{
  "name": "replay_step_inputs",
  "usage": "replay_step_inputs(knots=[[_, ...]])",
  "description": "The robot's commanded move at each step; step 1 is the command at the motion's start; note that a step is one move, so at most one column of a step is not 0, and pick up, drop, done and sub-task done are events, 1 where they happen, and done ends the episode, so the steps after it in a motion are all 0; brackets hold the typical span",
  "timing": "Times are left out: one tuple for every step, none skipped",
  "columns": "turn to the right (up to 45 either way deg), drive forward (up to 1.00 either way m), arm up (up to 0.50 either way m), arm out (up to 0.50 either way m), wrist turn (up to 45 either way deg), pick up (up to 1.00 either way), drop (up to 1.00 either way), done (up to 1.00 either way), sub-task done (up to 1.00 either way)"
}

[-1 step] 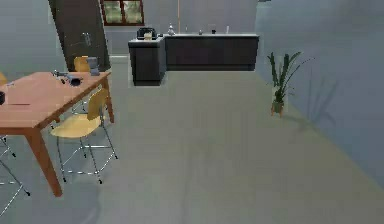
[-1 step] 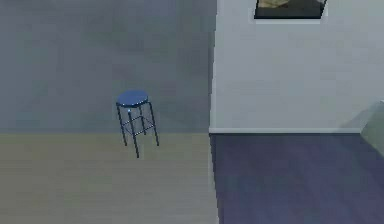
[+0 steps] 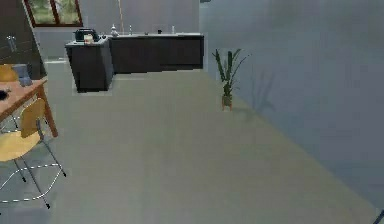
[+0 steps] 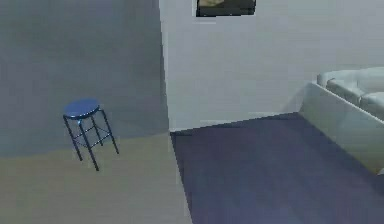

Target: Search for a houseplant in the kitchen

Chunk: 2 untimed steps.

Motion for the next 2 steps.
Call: replay_step_inputs(knots=[[0.0, 1.0, 0.0, 0.0, 0.0, 0.0, 0.0, 0.0, 0.0], [3.0, 0.0, 0.0, 0.0, 0.0, 0.0, 0.0, 0.0, 0.0]])
